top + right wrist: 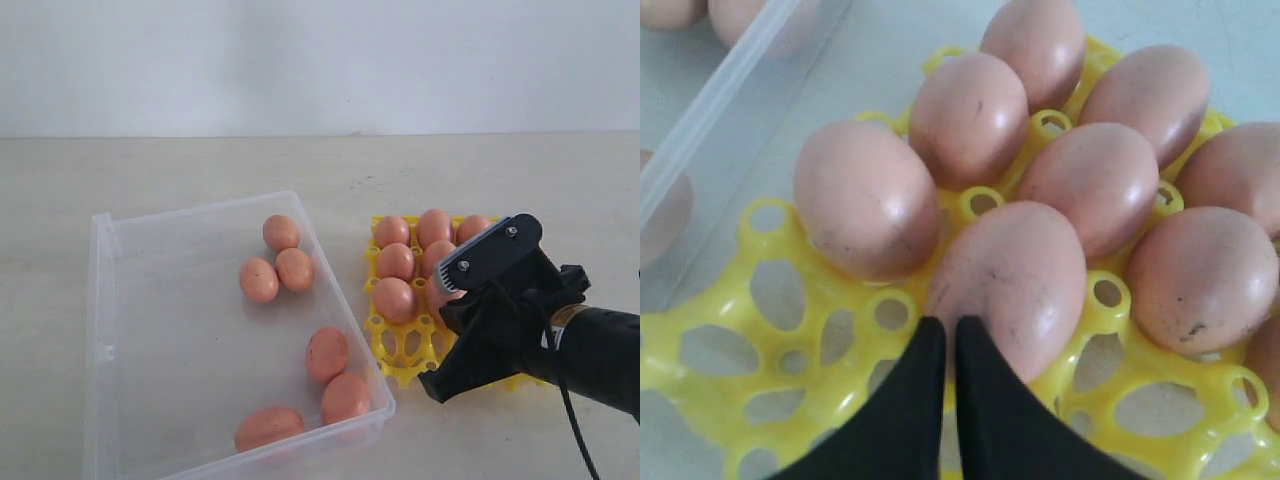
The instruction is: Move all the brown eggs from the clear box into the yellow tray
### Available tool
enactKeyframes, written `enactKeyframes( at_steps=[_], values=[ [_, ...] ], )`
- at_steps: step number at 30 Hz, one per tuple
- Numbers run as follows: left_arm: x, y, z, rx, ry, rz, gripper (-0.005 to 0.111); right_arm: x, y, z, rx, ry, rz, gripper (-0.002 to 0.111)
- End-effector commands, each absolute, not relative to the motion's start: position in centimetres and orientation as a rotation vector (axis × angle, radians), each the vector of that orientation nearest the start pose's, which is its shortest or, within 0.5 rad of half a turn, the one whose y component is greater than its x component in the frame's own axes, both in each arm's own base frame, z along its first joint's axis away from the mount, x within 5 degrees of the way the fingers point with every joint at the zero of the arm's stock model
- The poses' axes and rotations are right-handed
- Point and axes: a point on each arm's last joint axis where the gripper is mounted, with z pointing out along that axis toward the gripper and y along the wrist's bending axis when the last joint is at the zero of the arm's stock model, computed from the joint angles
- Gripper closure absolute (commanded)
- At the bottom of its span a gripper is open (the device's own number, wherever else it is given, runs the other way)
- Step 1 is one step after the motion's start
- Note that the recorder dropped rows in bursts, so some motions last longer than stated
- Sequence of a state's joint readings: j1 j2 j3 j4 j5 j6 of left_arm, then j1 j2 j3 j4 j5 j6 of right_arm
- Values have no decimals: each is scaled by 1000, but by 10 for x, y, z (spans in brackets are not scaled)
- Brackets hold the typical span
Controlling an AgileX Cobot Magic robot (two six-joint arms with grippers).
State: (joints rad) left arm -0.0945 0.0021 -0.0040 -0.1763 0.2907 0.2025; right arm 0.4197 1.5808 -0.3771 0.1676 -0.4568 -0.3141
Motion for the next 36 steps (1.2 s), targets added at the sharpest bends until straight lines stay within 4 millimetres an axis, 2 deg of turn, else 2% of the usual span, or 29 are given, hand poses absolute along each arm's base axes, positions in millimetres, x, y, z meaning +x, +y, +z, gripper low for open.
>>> enactKeyframes(
  at_steps=[1,7,10,13,17,21,23,26,29,31,34,36],
  values=[
    [54,-10,188,154,1757,-90,103,226,92,121,-597,2184,44,108],
    [54,-10,188,154,1757,-90,103,227,91,113,-572,2221,36,108],
    [54,-10,188,154,1757,-90,103,228,91,115,-546,2209,45,108],
    [54,-10,188,154,1757,-90,103,227,92,125,-483,2188,84,108],
    [54,-10,188,154,1757,-90,103,223,94,156,-419,2091,182,108],
    [54,-10,188,154,1757,-90,103,216,99,203,-480,1885,268,108],
    [54,-10,188,154,1757,-90,103,217,102,226,-486,1847,299,108],
    [54,-10,188,154,1757,-90,103,233,105,251,-439,2017,269,108],
    [54,-10,188,154,1757,-90,103,254,107,273,-499,2237,124,108],
    [54,-10,188,154,1757,-90,103,265,113,287,-541,2374,97,108],
    [54,-10,188,154,1757,-90,103,277,133,289,-701,2593,236,108],
    [54,-10,188,154,1757,-90,103,283,153,285,-840,2657,450,108]
  ],
)
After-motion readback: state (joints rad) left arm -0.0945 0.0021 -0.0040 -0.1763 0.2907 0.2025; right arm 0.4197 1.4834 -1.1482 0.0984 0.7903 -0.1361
